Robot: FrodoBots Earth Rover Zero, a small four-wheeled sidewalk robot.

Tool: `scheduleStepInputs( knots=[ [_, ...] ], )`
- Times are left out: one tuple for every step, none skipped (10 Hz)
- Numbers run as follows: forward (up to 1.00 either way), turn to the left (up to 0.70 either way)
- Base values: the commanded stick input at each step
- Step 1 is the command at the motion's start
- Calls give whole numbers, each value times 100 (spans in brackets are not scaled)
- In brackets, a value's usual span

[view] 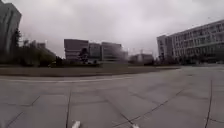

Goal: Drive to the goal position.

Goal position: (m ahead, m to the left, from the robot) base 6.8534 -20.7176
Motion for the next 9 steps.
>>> scheduleStepInputs(
  knots=[
    [70,-33],
    [70,-33],
    [70,-33],
    [70,-33],
    [70,-33],
    [70,-33],
    [70,-33],
    [70,-33],
    [70,-33]
  ],
)
